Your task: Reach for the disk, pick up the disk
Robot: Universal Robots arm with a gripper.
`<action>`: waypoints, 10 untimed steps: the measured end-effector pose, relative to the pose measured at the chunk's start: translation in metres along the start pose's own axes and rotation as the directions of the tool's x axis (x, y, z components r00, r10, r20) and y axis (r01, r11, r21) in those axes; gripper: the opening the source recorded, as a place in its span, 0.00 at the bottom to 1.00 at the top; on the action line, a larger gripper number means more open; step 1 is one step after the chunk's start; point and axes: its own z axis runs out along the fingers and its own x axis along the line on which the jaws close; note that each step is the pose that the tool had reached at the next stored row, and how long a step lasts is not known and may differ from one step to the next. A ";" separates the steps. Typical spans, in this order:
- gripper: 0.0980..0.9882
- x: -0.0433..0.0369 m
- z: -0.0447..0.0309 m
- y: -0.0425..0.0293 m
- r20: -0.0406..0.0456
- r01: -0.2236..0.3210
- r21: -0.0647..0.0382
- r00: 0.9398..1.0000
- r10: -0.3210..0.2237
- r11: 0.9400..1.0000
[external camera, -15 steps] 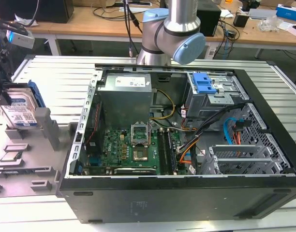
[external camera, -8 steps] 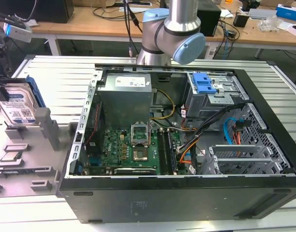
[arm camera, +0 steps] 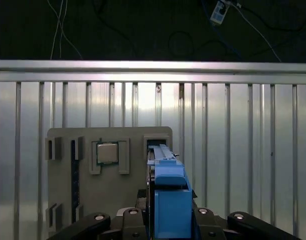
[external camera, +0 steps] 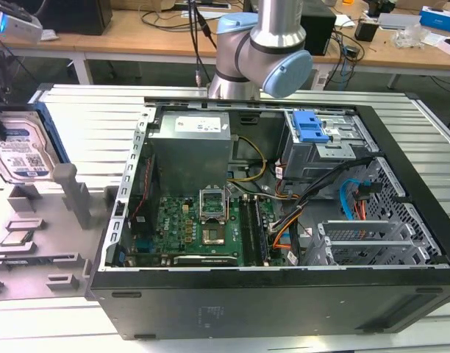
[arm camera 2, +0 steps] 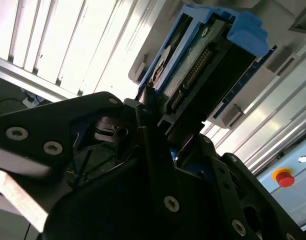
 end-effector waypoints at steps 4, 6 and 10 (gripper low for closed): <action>0.30 0.0000 -0.0139 0.0000 0.000 0.000 0.000 1.000 0.000 1.000; 0.30 0.0000 -0.0217 -0.0001 0.000 0.000 0.000 1.000 0.000 1.000; 0.30 -0.0001 -0.0372 -0.0003 0.000 0.000 0.000 1.000 0.000 1.000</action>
